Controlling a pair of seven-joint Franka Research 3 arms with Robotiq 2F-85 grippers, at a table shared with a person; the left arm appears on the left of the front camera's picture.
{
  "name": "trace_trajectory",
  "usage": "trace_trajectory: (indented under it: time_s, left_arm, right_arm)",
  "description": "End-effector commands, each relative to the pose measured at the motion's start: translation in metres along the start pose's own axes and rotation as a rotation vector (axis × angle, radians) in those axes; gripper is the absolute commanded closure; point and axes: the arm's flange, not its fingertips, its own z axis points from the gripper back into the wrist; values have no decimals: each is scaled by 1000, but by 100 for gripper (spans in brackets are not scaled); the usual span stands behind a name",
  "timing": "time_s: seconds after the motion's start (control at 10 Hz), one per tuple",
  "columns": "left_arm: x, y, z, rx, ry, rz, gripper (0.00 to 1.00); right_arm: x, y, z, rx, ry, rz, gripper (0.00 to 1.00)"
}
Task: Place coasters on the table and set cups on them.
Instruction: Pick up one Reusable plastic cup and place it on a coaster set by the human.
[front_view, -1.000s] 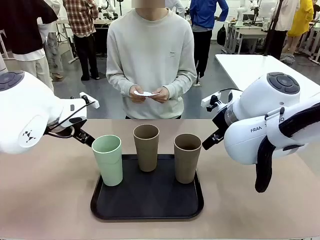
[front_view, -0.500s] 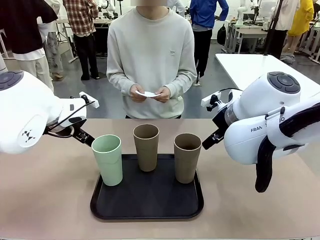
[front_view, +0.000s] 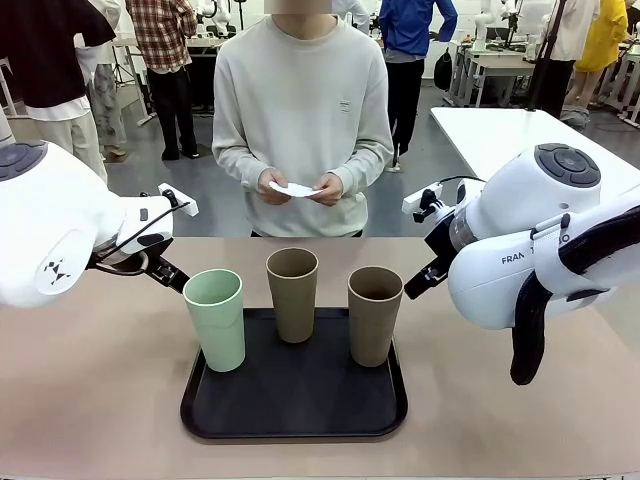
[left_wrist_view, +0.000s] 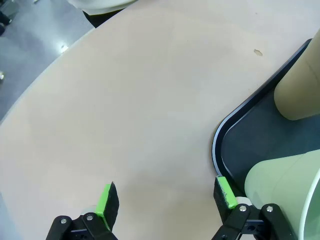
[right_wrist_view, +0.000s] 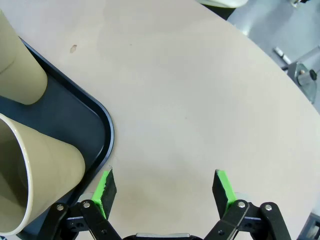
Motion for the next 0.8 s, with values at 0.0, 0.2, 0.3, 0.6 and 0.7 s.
trace_trajectory:
  time_s: [0.0,0.2,0.3,0.6,0.7]
  left_arm:
    - [0,0,0,0,0,0,0]
    - [0,0,0,0,0,0,0]
    - [11,22,12,90,-22,41,0]
    - [3,37,80,172,-1,43,0]
    - [-20,25,107,96,73,21,0]
  right_arm:
    - [0,0,0,0,0,0,0]
    - [0,0,0,0,0,0,0]
    - [6,-13,16,28,-21,-52,0]
    - [-6,0,96,34,55,-131,0]
    - [-27,20,129,62,140,-113,0]
